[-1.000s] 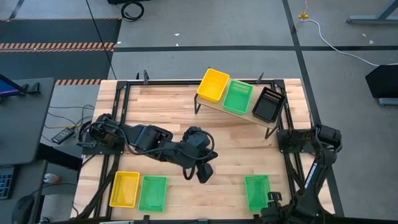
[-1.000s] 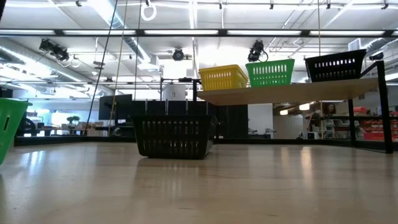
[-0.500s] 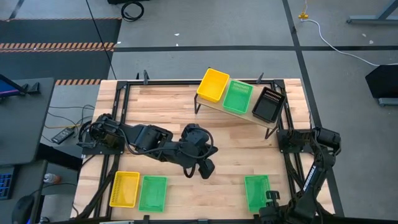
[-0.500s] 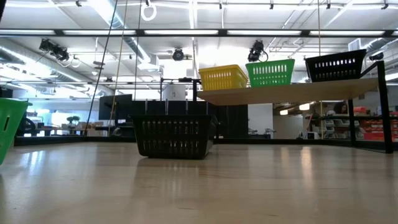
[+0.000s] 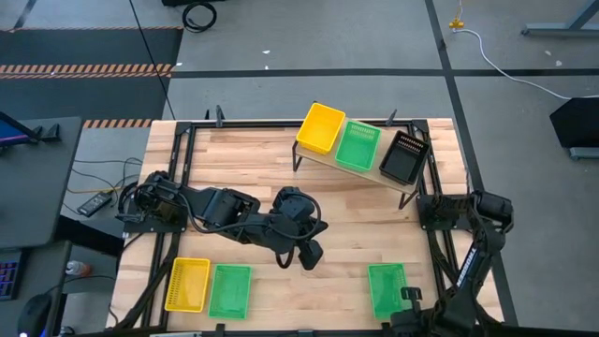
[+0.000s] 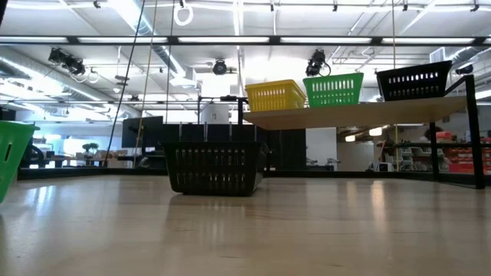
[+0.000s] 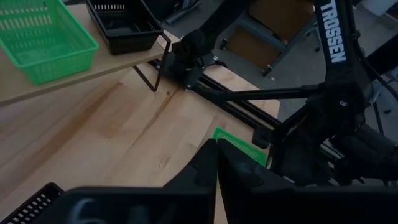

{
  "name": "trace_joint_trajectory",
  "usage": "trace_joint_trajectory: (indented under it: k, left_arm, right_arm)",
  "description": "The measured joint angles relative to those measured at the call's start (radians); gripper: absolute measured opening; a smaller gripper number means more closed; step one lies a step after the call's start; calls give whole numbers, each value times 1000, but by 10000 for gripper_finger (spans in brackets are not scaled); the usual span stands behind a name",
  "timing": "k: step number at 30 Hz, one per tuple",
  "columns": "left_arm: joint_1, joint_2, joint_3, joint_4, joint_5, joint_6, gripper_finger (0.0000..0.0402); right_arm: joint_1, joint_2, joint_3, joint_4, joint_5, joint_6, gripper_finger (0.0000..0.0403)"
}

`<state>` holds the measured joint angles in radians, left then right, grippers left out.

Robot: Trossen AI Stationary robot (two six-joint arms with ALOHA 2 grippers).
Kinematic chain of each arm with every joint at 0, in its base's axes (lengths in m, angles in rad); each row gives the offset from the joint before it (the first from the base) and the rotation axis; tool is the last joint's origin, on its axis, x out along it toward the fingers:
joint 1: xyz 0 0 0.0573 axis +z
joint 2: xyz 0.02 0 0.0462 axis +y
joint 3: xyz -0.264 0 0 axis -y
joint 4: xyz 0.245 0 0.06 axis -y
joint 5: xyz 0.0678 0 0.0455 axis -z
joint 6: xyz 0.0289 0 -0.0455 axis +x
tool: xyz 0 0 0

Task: Stack baskets on shelf by color
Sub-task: Stack the right green bin on the green bin

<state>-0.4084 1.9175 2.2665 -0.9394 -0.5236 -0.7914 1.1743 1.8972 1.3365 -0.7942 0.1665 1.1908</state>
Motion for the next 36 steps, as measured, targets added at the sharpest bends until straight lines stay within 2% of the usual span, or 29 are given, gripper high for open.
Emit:
trace_joint_trajectory:
  k: [2,5,11,16,21,25,28,31,36]
  left_arm:
    - [0,0,0,0,0,2,20]
    - [0,0,0,0,0,2,22]
    - [0,0,0,0,0,2,17]
    - [0,0,0,-20,1,2,20]
    - [-11,0,0,-45,1,2,27]
    - [-18,0,0,-45,2,2,23]
    - [-15,0,0,-45,1,17,19]
    - [-13,0,0,-45,0,18,16]
    - [-14,0,0,-44,0,18,21]
  right_arm:
    - [0,-27,6,-8,-6,2,15]
    - [2,-72,24,-26,13,12,53]
    - [10,-109,20,-67,129,11,131]
    - [9,-83,-29,-42,125,13,175]
    - [9,-65,-64,36,89,14,191]
    - [10,-65,-101,54,86,30,186]
    - [3,-65,-149,64,80,52,162]
    - [-11,-65,-190,68,41,78,119]
    - [-35,-66,-206,69,29,48,19]
